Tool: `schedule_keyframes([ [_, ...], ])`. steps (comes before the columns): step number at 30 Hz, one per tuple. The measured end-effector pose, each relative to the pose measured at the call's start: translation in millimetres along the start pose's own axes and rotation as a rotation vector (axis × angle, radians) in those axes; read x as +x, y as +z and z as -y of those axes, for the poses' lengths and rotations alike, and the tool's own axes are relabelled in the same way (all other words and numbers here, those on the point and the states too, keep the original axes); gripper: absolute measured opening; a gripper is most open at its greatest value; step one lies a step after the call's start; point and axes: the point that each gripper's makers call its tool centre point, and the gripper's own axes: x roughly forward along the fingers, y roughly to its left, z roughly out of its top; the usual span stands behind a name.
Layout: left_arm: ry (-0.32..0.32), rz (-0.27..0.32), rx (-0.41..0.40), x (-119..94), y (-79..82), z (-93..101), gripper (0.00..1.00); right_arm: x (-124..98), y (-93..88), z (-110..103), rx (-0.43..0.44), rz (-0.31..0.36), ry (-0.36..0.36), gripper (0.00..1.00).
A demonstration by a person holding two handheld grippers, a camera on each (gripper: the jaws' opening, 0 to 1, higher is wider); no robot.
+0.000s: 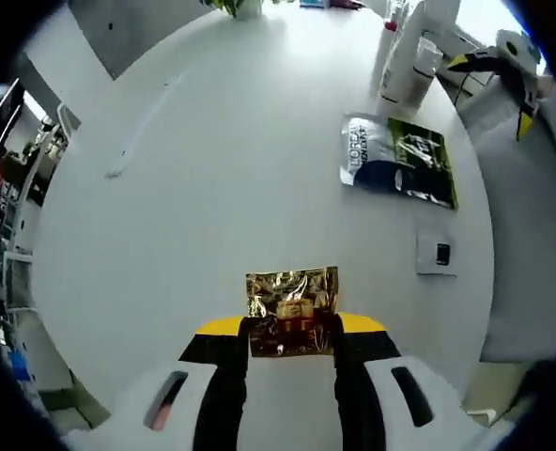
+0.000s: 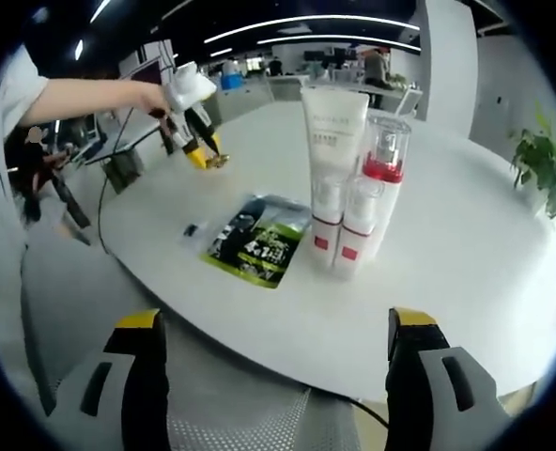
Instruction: Arrange the skincare products in the storage area until every visible bottle or jar stands upright without overlapping.
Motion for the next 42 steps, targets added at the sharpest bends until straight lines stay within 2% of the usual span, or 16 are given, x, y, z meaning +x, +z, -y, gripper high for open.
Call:
schedule_keyframes([
  [5,-0.059,-0.023,0.115,15.0,-0.5,20.7,0.37,0.7,-0.3,0.6,-0.005,0.003,0.002,0.98],
  [9,-0.093,-0.017,0.157,23.5,8.2,42.5,0.37,0.9,-0.3,1.4,-0.008,0.007,-0.001,0.98],
  [15,-0.121,-0.030,0.196,33.4,13.5,54.9,0.37,-0.1,1.3,1.9,-0.009,0.014,-0.005,0.98],
  [20,-0.133,-0.030,0.203,36.7,17.3,59.7,0.38,-0.8,1.8,2.3,-0.013,0.016,-0.012,0.97],
  [24,-0.131,-0.040,0.221,41.5,13.5,56.0,0.38,-1.4,2.6,2.2,-0.012,0.019,-0.014,0.97],
  [28,-0.134,-0.045,0.231,43.0,16.4,62.9,0.39,-2.2,3.2,2.4,-0.010,0.021,-0.018,0.97],
  [38,-0.119,-0.014,0.194,34.1,20.2,60.7,0.38,-3.2,3.9,1.5,-0.019,0.021,-0.020,0.97],
  [42,-0.113,-0.013,0.175,29.6,15.9,59.1,0.43,-3.6,4.2,1.7,-0.023,0.023,-0.021,0.97],
])
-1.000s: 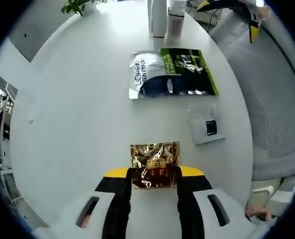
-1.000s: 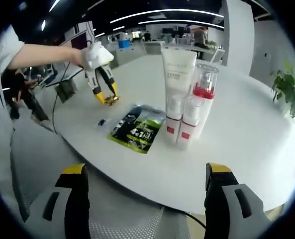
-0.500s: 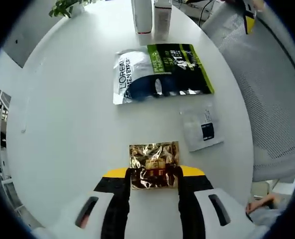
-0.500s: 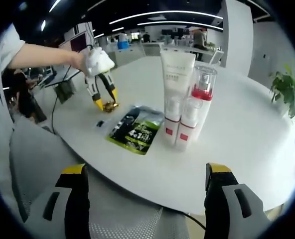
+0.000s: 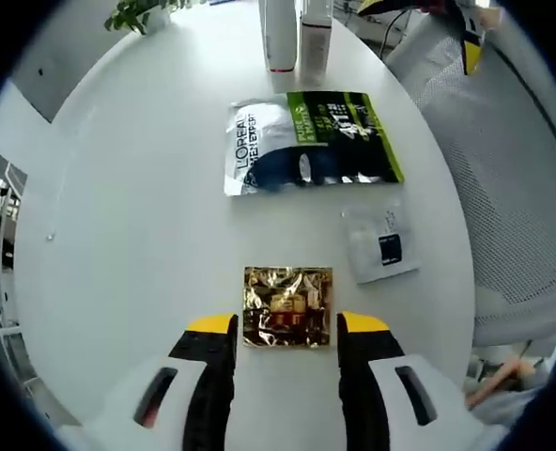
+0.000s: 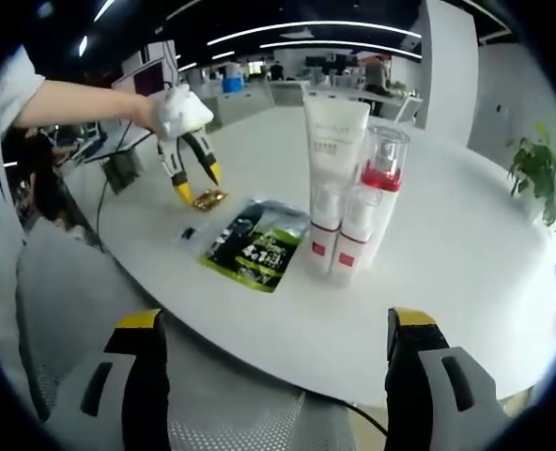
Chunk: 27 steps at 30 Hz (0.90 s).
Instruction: Arrange the skincare products in the storage area until every visible bottle or jar stands upright without overlapping.
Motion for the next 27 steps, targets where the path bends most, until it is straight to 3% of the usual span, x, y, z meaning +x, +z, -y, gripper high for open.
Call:
schedule_keyframes([
  [2,0.015,-0.001,-0.026,-3.6,-3.6,-1.6,0.45,-0.4,0.4,0.0,-0.002,0.001,-0.002,0.97],
  [5,0.051,0.053,-0.152,-12.8,1.6,-1.2,0.49,-0.8,1.4,-0.4,-0.007,0.007,-0.003,0.97],
  [13,0.146,0.151,-0.619,-19.0,-12.9,-7.6,0.58,-2.5,3.5,-3.0,-0.033,0.021,-0.001,0.96],
  [17,0.163,0.157,-0.773,-16.7,-12.1,0.1,0.60,-2.5,4.3,-4.5,-0.044,0.027,0.006,0.96],
  [22,0.216,0.140,-0.922,-12.9,-9.8,9.6,0.69,-2.5,3.7,-6.5,-0.061,0.026,0.012,0.95],
  [27,0.270,0.188,-1.100,-8.6,0.1,5.7,0.70,-3.0,3.4,-8.5,-0.070,0.025,0.021,0.95],
])
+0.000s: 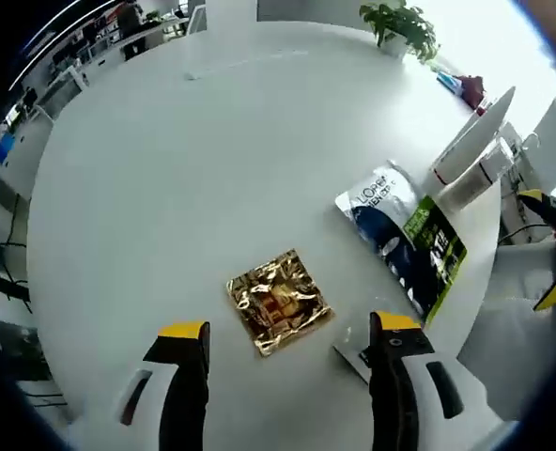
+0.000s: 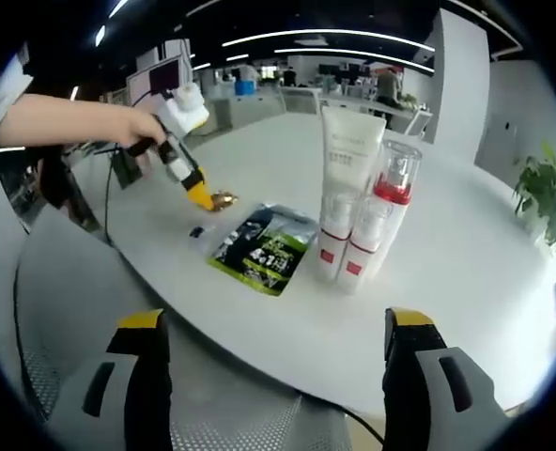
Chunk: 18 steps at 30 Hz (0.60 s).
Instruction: Arrange the skincare products in the storage area until every visible bottle or jar stands upright without overlapping.
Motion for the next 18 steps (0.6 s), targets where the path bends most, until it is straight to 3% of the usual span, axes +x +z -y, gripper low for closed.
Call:
schedule_keyframes([
  [4,0.089,0.011,-0.056,2.6,-1.3,-6.3,0.69,0.8,-1.1,-1.1,-0.006,-0.002,0.008,0.94],
  [8,0.165,0.069,-0.156,6.1,6.5,-19.5,0.73,1.7,-2.0,-1.5,-0.011,-0.004,0.013,0.94],
  [11,0.215,0.065,-0.149,6.3,6.8,-21.9,0.69,2.5,-2.8,-1.1,-0.012,-0.005,0.014,0.94],
  [14,0.236,0.034,-0.144,6.9,0.5,-12.7,0.64,2.8,-3.0,-0.7,-0.006,-0.001,0.016,0.94],
  [18,0.247,0.030,-0.179,11.8,-2.1,-15.0,0.64,3.0,-3.3,-1.4,-0.006,-0.001,0.020,0.93],
])
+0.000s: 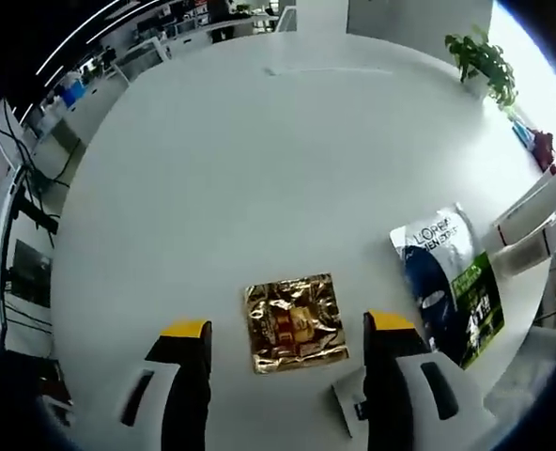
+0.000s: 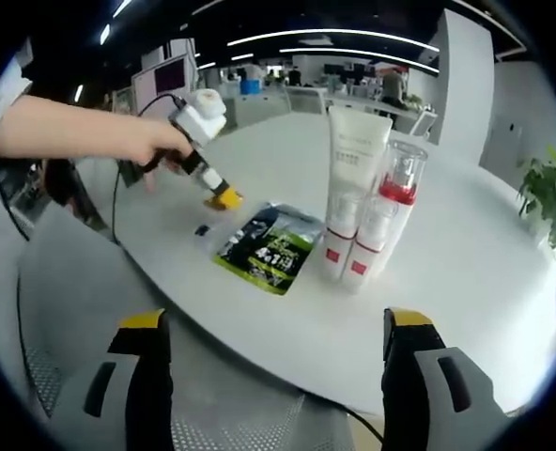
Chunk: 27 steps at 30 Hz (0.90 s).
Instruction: Arrange the skincare products in the storage area until every visible bottle or jar stands upright without overlapping.
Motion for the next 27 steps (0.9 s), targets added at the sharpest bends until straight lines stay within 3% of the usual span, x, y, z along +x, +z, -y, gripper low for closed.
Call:
schedule_keyframes([
  [6,0.012,0.003,-0.001,1.9,2.0,-2.6,0.64,0.6,-0.3,-1.0,0.000,0.001,0.007,0.93],
  [8,-0.012,-0.005,-0.037,0.5,-2.6,0.7,0.61,0.8,-0.6,-0.7,-0.001,0.001,0.006,0.93],
  [16,-0.005,0.003,-0.041,2.3,-1.3,-14.7,0.51,1.5,-2.1,-1.3,-0.001,-0.006,0.010,0.92],
  [20,-0.011,0.016,-0.011,1.3,-1.6,-13.1,0.38,1.5,-2.2,-1.1,-0.001,-0.005,0.007,0.92],
  [27,-0.033,0.012,0.052,1.4,-2.2,-11.3,0.38,0.6,-1.3,-0.5,0.000,-0.003,0.002,0.92],
])
